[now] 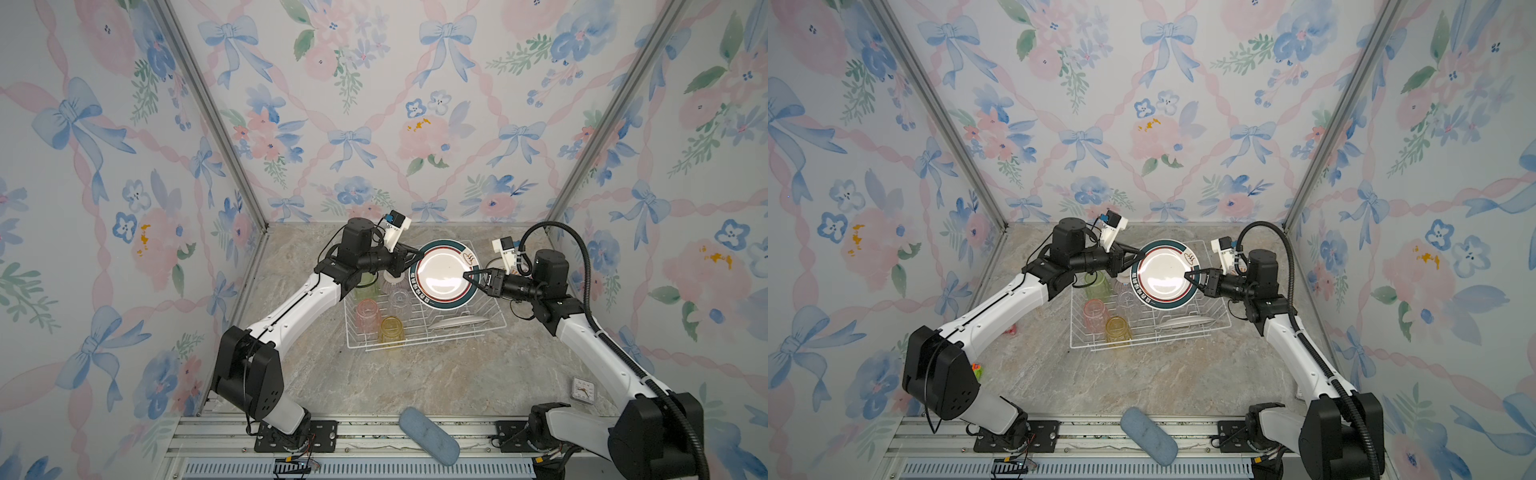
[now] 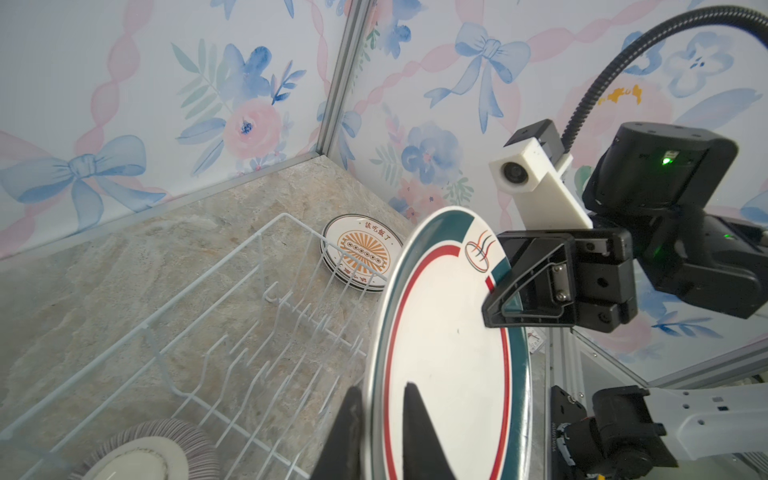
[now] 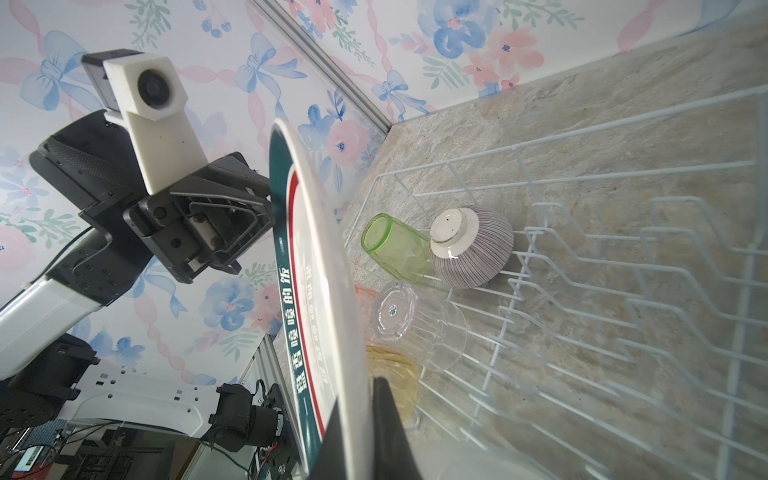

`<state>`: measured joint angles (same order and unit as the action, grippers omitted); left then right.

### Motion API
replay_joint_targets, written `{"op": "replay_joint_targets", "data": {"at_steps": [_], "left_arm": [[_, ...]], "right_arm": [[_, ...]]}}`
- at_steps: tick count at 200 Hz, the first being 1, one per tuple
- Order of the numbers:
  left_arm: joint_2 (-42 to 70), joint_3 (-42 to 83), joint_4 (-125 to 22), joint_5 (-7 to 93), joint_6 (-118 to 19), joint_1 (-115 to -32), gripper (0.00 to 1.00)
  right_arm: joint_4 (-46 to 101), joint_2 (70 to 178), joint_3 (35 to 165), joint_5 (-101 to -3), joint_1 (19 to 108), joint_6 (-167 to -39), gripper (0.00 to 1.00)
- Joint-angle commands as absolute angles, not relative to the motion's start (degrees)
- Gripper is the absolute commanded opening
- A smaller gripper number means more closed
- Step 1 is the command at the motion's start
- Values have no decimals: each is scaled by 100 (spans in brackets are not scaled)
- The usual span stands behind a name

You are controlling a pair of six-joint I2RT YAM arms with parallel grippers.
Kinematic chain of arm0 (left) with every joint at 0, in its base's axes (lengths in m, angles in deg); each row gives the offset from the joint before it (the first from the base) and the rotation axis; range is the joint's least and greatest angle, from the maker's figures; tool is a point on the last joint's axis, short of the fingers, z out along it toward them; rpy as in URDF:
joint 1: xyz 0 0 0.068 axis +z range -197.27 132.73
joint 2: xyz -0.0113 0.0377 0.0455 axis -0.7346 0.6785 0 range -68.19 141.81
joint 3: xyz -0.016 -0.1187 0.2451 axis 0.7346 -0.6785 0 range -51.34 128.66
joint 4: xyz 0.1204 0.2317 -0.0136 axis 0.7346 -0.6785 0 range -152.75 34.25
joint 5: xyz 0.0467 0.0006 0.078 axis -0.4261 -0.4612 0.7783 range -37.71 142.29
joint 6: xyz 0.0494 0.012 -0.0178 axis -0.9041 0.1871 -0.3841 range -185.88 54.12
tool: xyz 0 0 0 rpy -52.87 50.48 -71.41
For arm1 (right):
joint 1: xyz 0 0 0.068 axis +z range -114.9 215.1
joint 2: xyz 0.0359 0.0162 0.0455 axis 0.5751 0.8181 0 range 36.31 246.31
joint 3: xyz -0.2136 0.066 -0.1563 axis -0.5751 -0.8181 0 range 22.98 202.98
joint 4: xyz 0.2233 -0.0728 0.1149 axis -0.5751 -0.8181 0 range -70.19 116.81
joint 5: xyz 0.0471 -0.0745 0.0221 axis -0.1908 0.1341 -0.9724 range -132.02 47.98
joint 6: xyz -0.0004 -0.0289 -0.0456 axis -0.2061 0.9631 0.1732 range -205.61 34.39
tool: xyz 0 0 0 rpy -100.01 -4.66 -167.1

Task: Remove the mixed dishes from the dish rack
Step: 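Grasp the raised plate with the right gripper and carry it toward the stack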

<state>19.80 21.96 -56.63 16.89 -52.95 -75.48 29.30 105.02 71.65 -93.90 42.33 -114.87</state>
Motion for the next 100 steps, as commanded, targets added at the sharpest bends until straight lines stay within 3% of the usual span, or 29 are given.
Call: {"op": "replay_joint_targets", "data": {"at_steps": [1,55,100], "left_arm": [[1636,2066,-5653,1941,-5617,-7595,28],[1319,1889,-6125,2716,-6184,-7720,34],[1312,1814,-6765,4675,-7000,-8731,34]], "right_arm": [[2792,10498,7377,-9169,4198,-11524,0],[2600,10421,7449,-9036,3649,-11701,0],[2581,10349,7386,-8868,2513,-12093,0]]}}
